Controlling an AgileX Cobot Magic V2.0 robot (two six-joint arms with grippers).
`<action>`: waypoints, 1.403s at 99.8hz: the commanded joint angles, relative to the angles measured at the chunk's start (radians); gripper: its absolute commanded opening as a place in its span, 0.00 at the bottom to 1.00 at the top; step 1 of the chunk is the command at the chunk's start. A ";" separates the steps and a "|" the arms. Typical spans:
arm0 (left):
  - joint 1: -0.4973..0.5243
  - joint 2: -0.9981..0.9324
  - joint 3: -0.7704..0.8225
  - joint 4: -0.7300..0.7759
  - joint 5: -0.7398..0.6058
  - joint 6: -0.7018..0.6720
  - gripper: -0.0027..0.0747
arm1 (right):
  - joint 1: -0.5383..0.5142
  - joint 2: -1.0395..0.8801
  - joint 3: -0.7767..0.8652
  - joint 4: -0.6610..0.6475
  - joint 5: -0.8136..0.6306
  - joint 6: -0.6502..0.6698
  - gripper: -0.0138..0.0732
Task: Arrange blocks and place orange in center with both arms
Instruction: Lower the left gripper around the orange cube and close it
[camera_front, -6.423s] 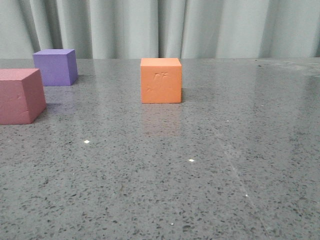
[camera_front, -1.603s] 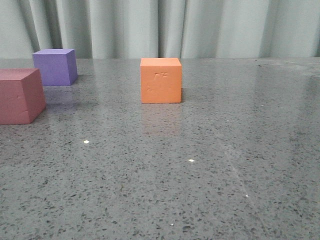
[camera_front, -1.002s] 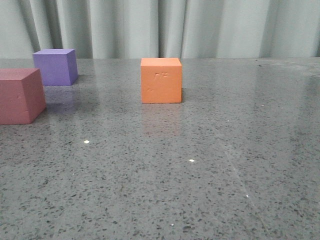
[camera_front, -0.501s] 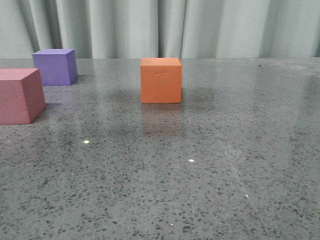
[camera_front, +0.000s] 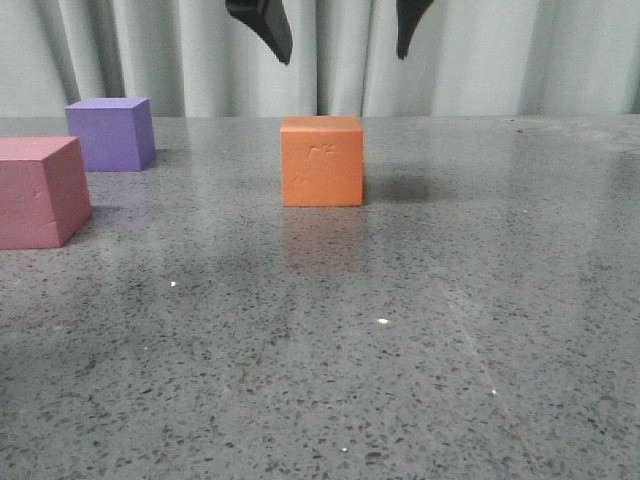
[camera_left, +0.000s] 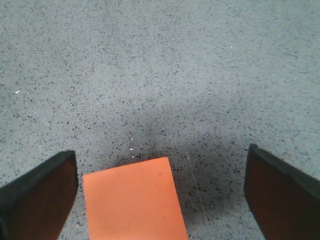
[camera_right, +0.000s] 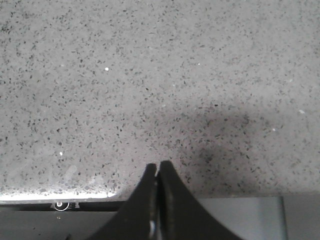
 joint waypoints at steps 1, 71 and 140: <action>-0.007 -0.041 -0.038 0.035 -0.018 -0.038 0.85 | 0.000 0.003 -0.022 -0.010 -0.052 -0.008 0.08; -0.003 0.038 -0.034 0.073 0.054 -0.161 0.85 | 0.000 0.003 -0.022 -0.010 -0.065 -0.008 0.08; -0.003 0.051 -0.032 0.065 0.081 -0.210 0.85 | 0.000 0.003 -0.022 -0.010 -0.065 -0.008 0.08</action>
